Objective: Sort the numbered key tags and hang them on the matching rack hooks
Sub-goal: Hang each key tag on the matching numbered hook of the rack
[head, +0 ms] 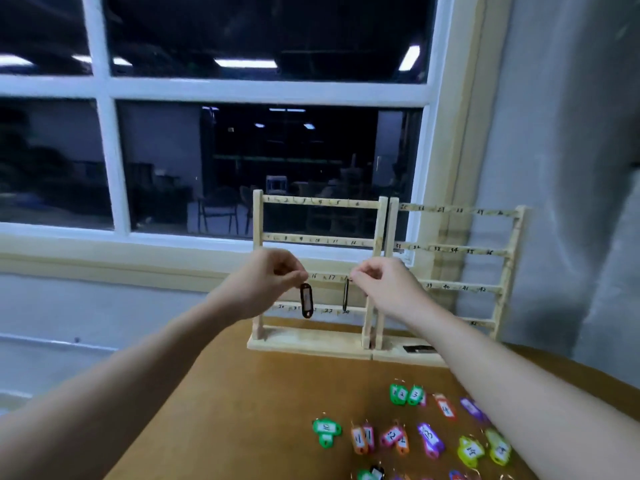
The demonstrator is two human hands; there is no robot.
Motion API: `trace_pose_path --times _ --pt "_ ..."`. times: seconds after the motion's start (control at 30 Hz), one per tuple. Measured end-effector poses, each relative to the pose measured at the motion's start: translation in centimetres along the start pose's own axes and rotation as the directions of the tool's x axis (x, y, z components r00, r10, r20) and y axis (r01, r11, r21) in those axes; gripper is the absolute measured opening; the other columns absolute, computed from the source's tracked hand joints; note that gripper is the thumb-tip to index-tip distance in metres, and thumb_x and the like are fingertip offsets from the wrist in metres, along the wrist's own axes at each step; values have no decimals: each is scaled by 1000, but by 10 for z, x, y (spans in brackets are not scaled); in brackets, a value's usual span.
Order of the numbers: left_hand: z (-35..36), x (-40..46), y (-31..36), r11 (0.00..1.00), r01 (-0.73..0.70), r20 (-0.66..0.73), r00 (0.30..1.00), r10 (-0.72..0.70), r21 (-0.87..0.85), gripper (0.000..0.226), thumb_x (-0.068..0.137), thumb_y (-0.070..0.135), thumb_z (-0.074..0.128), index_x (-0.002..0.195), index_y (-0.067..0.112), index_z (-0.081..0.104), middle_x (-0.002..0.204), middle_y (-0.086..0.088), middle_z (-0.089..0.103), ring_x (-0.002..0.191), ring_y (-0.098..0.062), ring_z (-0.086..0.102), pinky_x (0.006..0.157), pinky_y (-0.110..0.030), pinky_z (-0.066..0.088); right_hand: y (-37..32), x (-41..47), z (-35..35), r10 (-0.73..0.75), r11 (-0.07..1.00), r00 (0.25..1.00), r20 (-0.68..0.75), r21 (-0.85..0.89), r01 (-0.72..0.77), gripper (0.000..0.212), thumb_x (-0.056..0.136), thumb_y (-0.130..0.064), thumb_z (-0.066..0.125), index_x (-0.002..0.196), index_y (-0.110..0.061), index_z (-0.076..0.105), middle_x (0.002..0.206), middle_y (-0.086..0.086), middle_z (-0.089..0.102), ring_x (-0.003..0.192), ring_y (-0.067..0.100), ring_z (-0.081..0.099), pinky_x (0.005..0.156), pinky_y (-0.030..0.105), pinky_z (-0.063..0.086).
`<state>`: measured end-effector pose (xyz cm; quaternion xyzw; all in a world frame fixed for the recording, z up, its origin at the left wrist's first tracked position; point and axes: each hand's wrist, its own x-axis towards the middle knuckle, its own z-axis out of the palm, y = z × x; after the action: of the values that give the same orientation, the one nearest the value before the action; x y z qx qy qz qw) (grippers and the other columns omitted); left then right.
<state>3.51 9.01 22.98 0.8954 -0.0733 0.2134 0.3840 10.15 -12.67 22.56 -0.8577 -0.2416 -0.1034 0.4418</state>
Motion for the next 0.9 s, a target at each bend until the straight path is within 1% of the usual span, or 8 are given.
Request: trace_pose_path --times 0.07,0.13,0.2,0.33,0.5,0.73,0.83,0.9 --pt "-19 -4 19 1000 5 -37 999 -4 6 12 96 24 67 88 17 72 84 -3 73 84 -33 68 76 -45 58 -22 -1 -5 -5 1000 1000 -12 -9 5 22 102 -24 56 92 -10 71 77 0 65 66 13 55 63 27 46" --pt "-36 -5 34 1000 22 -89 996 -22 3 15 96 23 66 86 14 72 81 -3 71 74 -28 65 66 -30 56 -43 2 -8 -29 1000 999 -22 -12 29 22 101 -21 56 91 -8 71 75 -3 64 69 14 56 66 30 47" --pt "-50 -6 44 998 56 -139 989 -57 -12 18 97 23 66 84 13 72 76 -2 68 64 -15 55 49 -16 44 -62 5 -10 -49 999 998 -24 -11 49 22 101 -21 56 93 -8 72 76 -5 64 73 14 57 64 28 46" --pt "-77 5 48 987 131 -189 971 -147 -95 19 96 25 68 83 13 74 86 -11 74 71 -15 57 61 -24 43 -92 21 -13 -58 998 998 -20 24 58 21 101 -24 57 91 -13 72 78 -5 63 76 15 57 63 26 43" --pt "-103 39 33 974 204 -220 950 -222 -102 20 95 22 67 83 8 74 90 -20 73 73 -20 56 62 -29 41 -114 62 -8 -48 996 999 -12 74 49 24 100 -22 59 88 -7 72 82 1 68 82 24 66 66 32 50" --pt "-105 113 4 963 252 -223 937 -268 -97 22 99 23 63 90 6 73 76 -10 65 58 -15 47 48 -19 37 -117 130 10 -35 998 999 28 44 33 24 99 -19 58 83 -9 72 73 2 62 65 18 53 58 27 43" --pt "-99 147 -11 964 236 -232 938 -259 -121 21 97 24 65 84 11 74 79 -16 72 65 -20 55 60 -29 47 -114 159 19 -30 999 999 33 16 30 22 98 -17 58 90 -7 75 75 -2 64 68 15 52 57 25 42" --pt "-93 165 -21 965 240 -248 933 -260 -107 22 98 23 64 83 10 74 76 -11 72 64 -17 56 60 -26 48 -111 177 27 -27 999 999 28 17 27 23 98 -16 57 90 -7 76 74 -6 64 70 14 54 59 25 44"
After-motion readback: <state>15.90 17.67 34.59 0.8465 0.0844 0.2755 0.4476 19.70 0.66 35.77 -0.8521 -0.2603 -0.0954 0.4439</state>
